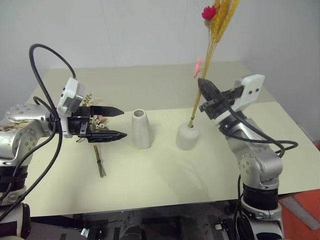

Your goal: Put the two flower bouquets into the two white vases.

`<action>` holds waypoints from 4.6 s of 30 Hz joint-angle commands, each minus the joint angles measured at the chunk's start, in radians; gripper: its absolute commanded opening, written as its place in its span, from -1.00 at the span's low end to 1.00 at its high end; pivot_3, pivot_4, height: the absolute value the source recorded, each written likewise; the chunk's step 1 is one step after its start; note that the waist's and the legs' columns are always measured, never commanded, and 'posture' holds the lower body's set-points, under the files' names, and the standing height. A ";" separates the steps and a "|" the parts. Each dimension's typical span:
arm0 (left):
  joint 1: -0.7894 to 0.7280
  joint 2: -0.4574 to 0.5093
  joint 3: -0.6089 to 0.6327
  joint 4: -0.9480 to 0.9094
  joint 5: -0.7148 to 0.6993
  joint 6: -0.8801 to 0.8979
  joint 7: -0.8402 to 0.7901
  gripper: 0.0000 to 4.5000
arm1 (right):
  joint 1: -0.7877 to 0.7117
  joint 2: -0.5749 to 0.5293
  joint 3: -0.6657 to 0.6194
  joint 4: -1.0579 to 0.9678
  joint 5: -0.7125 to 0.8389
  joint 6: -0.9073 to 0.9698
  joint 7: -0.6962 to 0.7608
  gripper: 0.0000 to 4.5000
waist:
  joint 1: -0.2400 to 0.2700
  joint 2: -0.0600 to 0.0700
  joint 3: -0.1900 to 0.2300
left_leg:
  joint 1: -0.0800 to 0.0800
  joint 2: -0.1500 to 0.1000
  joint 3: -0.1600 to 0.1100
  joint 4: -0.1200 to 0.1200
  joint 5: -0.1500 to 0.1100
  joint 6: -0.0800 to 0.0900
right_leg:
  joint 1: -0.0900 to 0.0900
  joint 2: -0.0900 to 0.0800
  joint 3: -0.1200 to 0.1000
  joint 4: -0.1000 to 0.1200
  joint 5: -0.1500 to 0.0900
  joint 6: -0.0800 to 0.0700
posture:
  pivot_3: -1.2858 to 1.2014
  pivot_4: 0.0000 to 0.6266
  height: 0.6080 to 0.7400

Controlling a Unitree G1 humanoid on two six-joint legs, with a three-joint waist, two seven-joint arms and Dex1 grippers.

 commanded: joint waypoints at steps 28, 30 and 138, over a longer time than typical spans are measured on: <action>-0.011 0.011 0.025 -0.009 0.002 -0.013 -0.015 1.00 | -0.003 -0.011 -0.014 0.008 -0.015 -0.031 0.020 -0.99 | 0.000 0.000 0.000 | 0.000 0.000 0.000 0.000 0.000 0.000 | 0.000 0.000 0.000 0.000 0.000 0.000 | 0.03 -0.52 1.00; -0.008 0.011 0.026 -0.012 0.001 -0.013 -0.014 1.00 | -0.004 -0.010 -0.013 0.020 -0.020 -0.038 0.024 -0.99 | 0.000 0.000 0.000 | 0.000 0.000 0.000 0.000 0.000 0.000 | 0.000 0.000 0.000 0.000 0.000 0.000 | 0.03 -0.52 1.00; -0.287 -0.302 -0.212 0.307 0.343 0.940 1.047 0.08 | 0.020 -0.725 -0.093 0.101 0.199 0.022 0.956 1.00 | 0.053 -0.003 0.002 | 0.013 -0.002 -0.001 0.000 -0.001 0.001 | 0.017 -0.003 -0.002 -0.010 -0.002 0.003 | 0.03 -0.52 1.00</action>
